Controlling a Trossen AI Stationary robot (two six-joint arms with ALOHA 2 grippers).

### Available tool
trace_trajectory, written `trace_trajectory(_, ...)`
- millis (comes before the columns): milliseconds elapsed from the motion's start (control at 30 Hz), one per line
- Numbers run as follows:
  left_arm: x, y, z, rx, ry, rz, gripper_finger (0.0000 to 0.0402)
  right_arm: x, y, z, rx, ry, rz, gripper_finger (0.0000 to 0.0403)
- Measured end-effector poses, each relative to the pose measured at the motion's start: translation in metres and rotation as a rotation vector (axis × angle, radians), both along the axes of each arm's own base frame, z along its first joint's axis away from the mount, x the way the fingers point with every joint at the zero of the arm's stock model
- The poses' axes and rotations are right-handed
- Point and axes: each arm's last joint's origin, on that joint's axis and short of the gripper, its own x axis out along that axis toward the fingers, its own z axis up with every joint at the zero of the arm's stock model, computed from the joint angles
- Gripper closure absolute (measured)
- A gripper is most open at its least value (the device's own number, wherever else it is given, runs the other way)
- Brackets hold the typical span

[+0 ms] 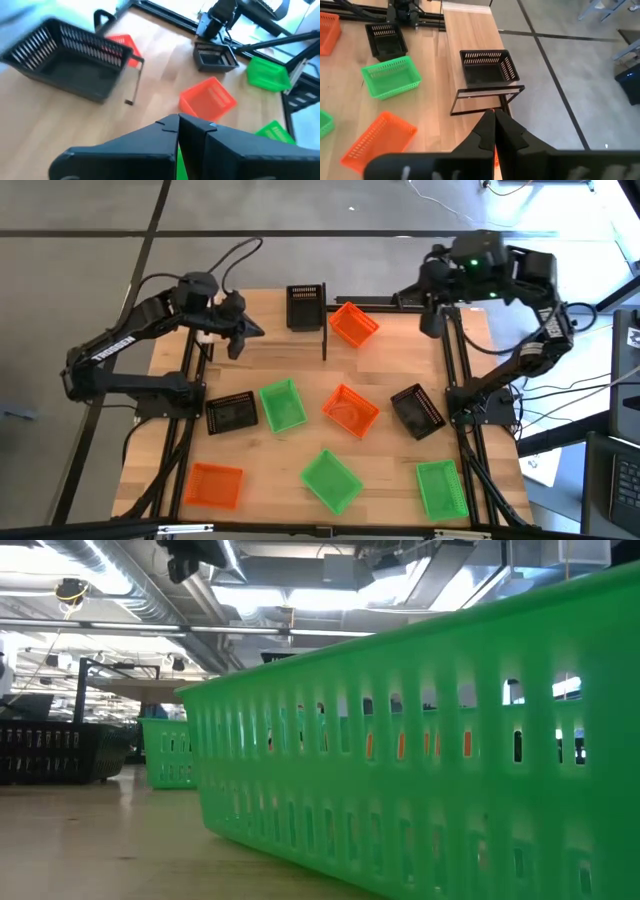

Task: Stack baskets on shelf by color
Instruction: Put the top left green bin on the shelf

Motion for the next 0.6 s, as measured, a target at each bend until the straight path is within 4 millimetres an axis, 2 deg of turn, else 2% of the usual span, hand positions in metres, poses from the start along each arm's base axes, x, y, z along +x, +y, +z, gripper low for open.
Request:
trace_trajectory(133, 0.001, -0.006, -0.005, -0.106, 0.035, 0.015, 0.0389, -0.014, 0.004, 0.006, 0.004, -0.037, -0.011, 0.0403)
trace_trajectory(367, 0.008, -0.011, -0.022, -0.183, 0.200, -0.013, 0.0332, -0.032, 0.010, 0.012, -0.009, -0.073, -0.010, 0.0403)
trace_trajectory(600, 0.025, -0.020, -0.047, -0.025, 0.360, -0.189, 0.0324, -0.042, 0.014, 0.015, -0.014, -0.085, -0.009, 0.0403)
